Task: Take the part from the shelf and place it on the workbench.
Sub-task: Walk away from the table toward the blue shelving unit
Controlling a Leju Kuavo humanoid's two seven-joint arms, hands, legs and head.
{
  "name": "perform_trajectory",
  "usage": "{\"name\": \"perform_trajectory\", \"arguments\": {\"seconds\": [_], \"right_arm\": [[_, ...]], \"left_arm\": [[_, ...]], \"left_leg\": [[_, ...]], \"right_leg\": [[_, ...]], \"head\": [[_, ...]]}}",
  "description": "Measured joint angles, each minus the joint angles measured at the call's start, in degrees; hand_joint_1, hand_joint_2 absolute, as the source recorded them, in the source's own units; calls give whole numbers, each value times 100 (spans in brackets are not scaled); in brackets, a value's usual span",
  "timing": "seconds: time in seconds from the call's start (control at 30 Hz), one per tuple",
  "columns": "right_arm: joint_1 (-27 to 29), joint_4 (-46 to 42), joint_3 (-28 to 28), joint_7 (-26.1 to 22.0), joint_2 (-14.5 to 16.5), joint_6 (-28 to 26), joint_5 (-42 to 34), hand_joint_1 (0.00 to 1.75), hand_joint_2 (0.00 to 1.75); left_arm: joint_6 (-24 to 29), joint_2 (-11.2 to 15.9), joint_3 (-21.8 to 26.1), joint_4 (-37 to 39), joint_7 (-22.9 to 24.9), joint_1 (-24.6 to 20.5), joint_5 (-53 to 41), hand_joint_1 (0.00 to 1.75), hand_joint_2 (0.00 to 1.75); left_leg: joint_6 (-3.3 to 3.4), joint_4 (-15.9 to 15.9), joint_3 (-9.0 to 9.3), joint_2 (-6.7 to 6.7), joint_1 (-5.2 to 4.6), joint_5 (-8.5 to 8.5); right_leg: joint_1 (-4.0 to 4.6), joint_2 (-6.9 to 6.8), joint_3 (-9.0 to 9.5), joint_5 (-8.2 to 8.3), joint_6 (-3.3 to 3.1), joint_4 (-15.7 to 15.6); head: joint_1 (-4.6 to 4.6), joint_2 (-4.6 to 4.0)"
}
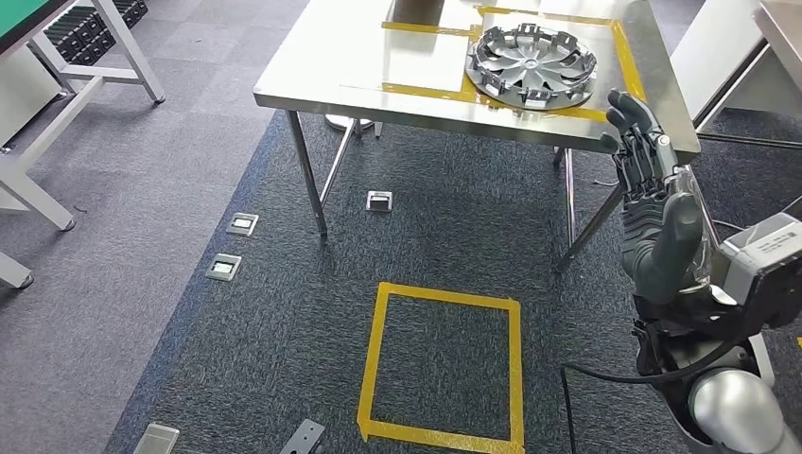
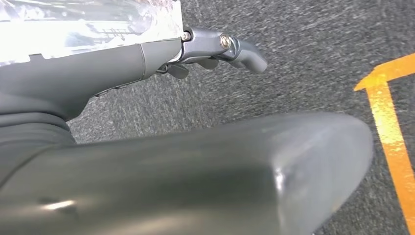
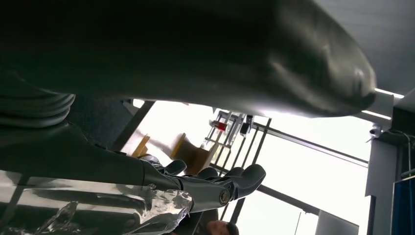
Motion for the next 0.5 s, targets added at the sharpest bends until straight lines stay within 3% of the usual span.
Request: {"name": "perform_trajectory", "arguments": {"seconds": [0.07, 0.1, 0.17, 0.2, 0.23, 0.27, 0.33, 0.4, 0.43, 0.5], "right_arm": [[5, 1, -5, 39, -9, -53, 66, 0, 0], [5, 3, -11, 79, -14, -94, 118, 0, 0], [10, 11, -25, 189, -25, -181, 219, 0, 0], [14, 22, -29, 262, -32, -225, 274, 0, 0], [18, 41, -31, 341, -42, -263, 330, 0, 0], [20, 68, -32, 431, -56, -299, 388, 0, 0], [10, 141, -40, 632, -89, -369, 491, 0, 0], [-23, 240, -66, 814, -127, -427, 544, 0, 0], [-42, 308, -85, 883, -147, -447, 552, 0, 0], [-62, 489, -125, 1000, -199, -471, 527, 0, 0]], "left_arm": [[7, 1, -30, -4, -13, -6, 35, 0, 0], [14, 1, -44, -7, -29, -13, 55, 0, 0], [28, 2, -64, -10, -63, -21, 94, 0, 0], [33, 2, -72, -10, -76, -20, 109, 0, 0], [37, 2, -80, -11, -85, -19, 121, 0, 0], [43, 2, -87, -11, -93, -20, 132, 0, 0], [59, -1, -97, -14, -103, -23, 162, 0, 0], [84, -11, -112, -23, -104, -27, 204, 0, 0], [96, -16, -125, -27, -104, -31, 221, 0, 0], [119, -21, -170, -31, -104, -37, 260, 0, 87]], "left_leg": [[124, -40, -94, 17, 16, 106], [172, -59, -159, 26, 27, 162], [215, -59, -292, 29, 13, 266], [220, -58, -363, 31, 3, 323], [222, -56, -433, 33, -10, 379], [222, -54, -502, 34, -25, 435], [218, -53, -611, 32, -51, 534], [183, -53, -683, 27, -74, 621], [153, -57, -705, 27, -68, 664], [75, -82, -732, 28, -49, 753]], "right_leg": [[-9, 14, -92, -161, 61, 120], [-14, 20, -176, -378, 86, 326], [-22, 24, -367, -873, 118, 996], [-23, 24, -431, -996, 124, 1332], [-22, 25, -433, -983, 118, 1543], [-19, 25, -353, -865, 101, 1583], [9, 25, 93, -569, 13, 1064], [55, 15, 653, -603, -88, 228], [80, 13, 816, -671, -116, -55], [103, 13, 877, -694, -134, -267]], "head": [[23, 1], [49, 0], [103, -1], [118, -1], [124, -1], [130, -1], [132, -1], [128, -1], [125, -1], [125, -1]]}}
